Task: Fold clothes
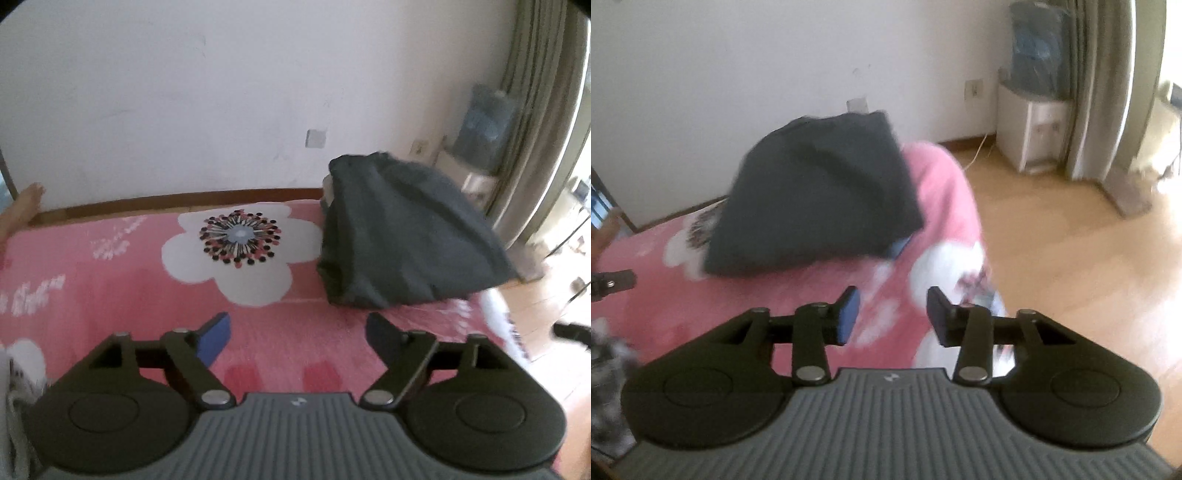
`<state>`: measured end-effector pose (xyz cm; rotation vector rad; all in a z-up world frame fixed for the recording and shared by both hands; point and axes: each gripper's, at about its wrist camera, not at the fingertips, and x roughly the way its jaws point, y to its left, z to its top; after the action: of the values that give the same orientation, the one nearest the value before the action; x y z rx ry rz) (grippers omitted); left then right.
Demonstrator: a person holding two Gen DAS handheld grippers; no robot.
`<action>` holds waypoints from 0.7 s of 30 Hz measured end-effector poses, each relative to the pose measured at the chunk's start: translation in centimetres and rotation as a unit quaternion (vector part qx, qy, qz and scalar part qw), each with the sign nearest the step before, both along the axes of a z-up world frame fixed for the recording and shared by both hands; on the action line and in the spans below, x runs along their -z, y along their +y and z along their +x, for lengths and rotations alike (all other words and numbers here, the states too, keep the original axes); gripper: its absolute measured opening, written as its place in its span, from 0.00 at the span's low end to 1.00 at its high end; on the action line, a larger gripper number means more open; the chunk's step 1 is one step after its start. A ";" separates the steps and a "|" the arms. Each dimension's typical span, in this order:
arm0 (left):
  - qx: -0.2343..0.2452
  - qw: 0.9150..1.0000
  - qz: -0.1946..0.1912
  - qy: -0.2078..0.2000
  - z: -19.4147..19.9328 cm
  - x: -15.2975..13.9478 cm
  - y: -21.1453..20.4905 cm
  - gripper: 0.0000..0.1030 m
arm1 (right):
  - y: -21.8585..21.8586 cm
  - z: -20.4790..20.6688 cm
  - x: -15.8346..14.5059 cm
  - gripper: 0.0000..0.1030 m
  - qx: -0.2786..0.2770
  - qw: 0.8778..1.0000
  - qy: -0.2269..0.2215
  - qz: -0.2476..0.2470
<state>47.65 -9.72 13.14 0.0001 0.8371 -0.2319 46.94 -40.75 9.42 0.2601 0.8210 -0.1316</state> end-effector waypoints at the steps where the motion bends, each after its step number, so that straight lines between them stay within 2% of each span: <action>1: 0.001 1.000 -0.009 -0.004 -1.2 -0.7 0.2 0.87 | 1.0 -1.2 -0.5 0.47 0.002 1.000 0.002 0.007; 3: 0.005 1.000 -0.021 -0.014 -3.6 -2.0 0.3 0.90 | 2.7 -3.7 -1.6 0.64 0.000 1.000 0.001 0.007; 6: 0.008 0.999 -0.021 -0.036 -7.4 -3.8 -0.5 0.93 | 4.6 -6.8 -3.3 0.78 -0.012 1.000 -0.005 -0.002; 11: 0.013 0.998 -0.013 -0.054 -13.6 -6.6 -2.3 0.95 | 6.3 -11.6 -6.8 0.89 -0.020 0.999 -0.014 -0.033; 14: 0.013 0.997 -0.023 -0.067 -17.1 -8.8 -3.3 0.97 | 6.7 -14.7 -8.7 0.98 -0.019 0.999 -0.016 -0.044; 17: 0.015 0.996 -0.027 -0.083 -20.4 -11.5 -4.2 1.00 | 7.1 -18.2 -11.0 0.99 -0.028 0.998 -0.026 -0.052; 21: -0.005 0.995 0.004 -0.095 -23.7 -14.4 -5.6 1.00 | 7.1 -22.5 -13.8 0.99 -0.044 0.995 -0.044 -0.075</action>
<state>23.93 -15.28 27.58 0.0259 0.6487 -0.2149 24.44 -33.67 23.18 0.0874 0.7298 -0.0984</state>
